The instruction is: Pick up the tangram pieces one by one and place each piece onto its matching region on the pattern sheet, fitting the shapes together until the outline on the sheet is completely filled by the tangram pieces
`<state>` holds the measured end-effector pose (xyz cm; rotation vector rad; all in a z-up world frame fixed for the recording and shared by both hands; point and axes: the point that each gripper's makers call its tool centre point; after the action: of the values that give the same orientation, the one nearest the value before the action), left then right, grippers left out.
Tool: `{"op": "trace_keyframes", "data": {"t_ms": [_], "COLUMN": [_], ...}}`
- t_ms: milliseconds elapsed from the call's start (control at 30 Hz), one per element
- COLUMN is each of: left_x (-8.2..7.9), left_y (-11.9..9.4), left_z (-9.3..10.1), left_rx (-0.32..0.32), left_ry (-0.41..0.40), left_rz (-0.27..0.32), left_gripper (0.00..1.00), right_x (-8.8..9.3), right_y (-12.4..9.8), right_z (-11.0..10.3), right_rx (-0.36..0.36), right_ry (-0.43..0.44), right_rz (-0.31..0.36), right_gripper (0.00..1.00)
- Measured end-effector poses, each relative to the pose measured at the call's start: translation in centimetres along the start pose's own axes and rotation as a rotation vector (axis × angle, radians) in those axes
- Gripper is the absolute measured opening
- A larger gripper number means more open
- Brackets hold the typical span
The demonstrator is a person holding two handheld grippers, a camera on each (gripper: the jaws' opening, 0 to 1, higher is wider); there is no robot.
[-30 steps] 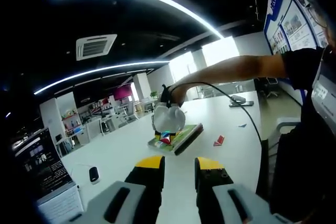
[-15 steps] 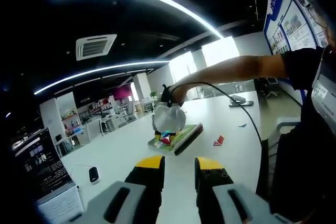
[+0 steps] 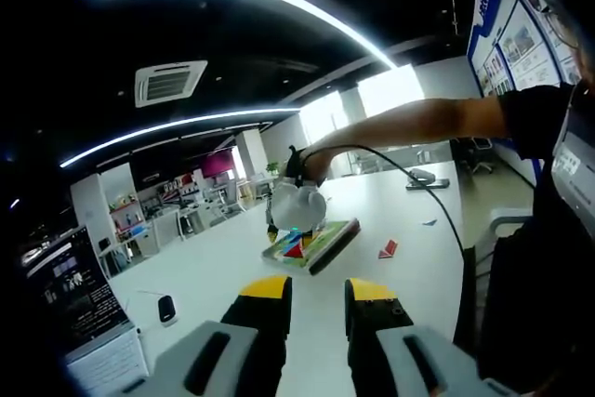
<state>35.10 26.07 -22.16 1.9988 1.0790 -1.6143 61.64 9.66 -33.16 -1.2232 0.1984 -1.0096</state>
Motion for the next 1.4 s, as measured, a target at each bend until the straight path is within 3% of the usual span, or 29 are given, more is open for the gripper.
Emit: {"op": "trace_keyframes", "data": {"t_ms": [100,233,367,633,900,1200,1400], "left_x": [0.0,-0.1,-0.1,-0.1,-0.1,0.0,-0.2], "left_y": [0.0,0.1,0.1,0.2,0.3,0.5,0.6], "left_z": [0.0,-0.1,0.0,0.1,0.2,0.3,0.6], "left_rx": [-0.001,-0.005,-0.005,-0.001,0.000,0.005,0.010], "left_ry": [-0.003,-0.015,-0.014,-0.008,-0.007,-0.011,-0.001], "left_rz": [0.003,0.002,0.001,-0.003,-0.007,-0.012,-0.013], "left_gripper": [0.25,0.25,0.25,0.25,0.25,0.25,0.25], "right_x": [1.2,2.4,2.7,5.2,7.0,7.4,6.3], "right_y": [-0.8,-2.4,-3.7,-5.5,-6.6,-7.6,-7.9], "right_z": [0.1,0.4,-0.2,-2.5,-5.4,-8.2,-10.3], "right_rx": [0.015,0.057,0.059,0.067,0.049,0.009,-0.046], "right_ry": [0.045,0.204,0.347,0.440,0.594,0.647,0.637], "right_rz": [-0.001,0.031,0.105,0.103,0.116,0.108,0.111], "right_gripper": [0.45,0.47,0.49,0.46,0.47,0.41,0.39]}}
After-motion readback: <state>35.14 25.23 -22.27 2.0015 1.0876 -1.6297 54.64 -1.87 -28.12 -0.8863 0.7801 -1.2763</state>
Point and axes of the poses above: the point that each gripper's makers call its tool centre point, and the gripper's own axes: y roughly forward along the fingers, z roughly to its right, x roughly out of its underside, and after that the axes turned 3 degrees about -x, right-handed
